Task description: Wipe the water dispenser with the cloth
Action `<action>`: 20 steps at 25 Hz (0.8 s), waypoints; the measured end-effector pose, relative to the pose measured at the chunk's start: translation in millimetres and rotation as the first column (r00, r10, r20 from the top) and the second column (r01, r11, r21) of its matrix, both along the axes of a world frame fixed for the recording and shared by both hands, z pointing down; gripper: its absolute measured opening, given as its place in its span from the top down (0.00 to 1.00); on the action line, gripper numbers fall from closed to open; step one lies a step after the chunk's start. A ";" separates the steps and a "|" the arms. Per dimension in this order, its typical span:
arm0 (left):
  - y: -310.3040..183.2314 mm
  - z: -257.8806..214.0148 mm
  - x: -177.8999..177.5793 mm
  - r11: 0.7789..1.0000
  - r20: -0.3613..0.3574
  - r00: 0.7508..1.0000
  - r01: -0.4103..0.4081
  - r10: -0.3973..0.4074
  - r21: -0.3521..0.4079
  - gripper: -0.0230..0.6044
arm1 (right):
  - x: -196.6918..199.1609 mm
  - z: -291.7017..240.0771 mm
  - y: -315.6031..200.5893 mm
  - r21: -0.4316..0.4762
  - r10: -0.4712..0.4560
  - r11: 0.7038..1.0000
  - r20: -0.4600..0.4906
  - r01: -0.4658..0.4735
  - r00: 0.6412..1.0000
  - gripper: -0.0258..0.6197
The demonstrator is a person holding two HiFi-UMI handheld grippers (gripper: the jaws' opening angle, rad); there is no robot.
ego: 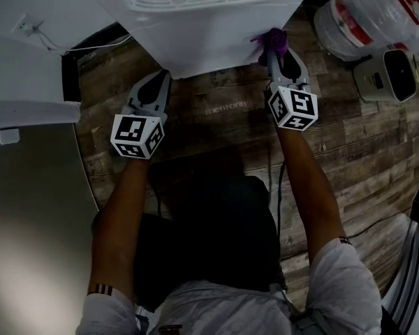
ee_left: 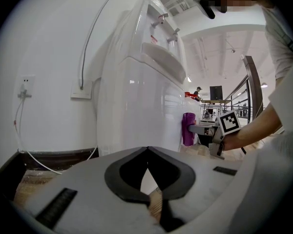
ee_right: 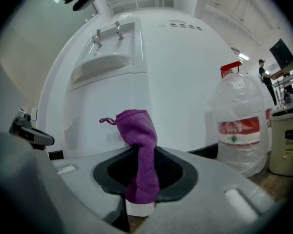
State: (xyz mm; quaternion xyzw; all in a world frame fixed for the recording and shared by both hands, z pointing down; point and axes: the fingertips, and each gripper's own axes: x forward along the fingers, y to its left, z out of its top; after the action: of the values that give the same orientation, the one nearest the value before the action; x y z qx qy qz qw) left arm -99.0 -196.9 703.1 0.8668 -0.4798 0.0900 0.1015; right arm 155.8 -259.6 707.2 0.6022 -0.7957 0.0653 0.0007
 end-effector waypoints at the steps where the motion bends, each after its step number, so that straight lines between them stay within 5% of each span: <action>1: -0.2 0.1 -1.2 1.000 0.001 1.000 0.002 -0.002 0.000 0.97 | 4.7 0.7 -0.7 -0.003 0.013 1.000 0.005 -0.013 1.000 0.80; 8: 1.3 10.8 -11.8 1.000 0.003 1.000 0.023 -0.023 -0.012 0.97 | -10.0 3.9 18.7 0.011 -0.035 0.999 0.030 0.035 0.999 0.80; 20: 15.2 58.5 -28.5 0.994 0.015 0.999 0.040 -0.038 -0.103 0.97 | -184.0 54.4 68.3 -0.045 -0.353 0.933 0.090 0.358 0.931 0.80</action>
State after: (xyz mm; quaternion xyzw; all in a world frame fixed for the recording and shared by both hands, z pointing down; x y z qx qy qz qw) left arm -127.4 -181.7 761.6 0.8502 -0.4921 0.1184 0.1447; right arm -28.2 -191.3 761.5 0.4449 -0.8886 0.1121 -0.0012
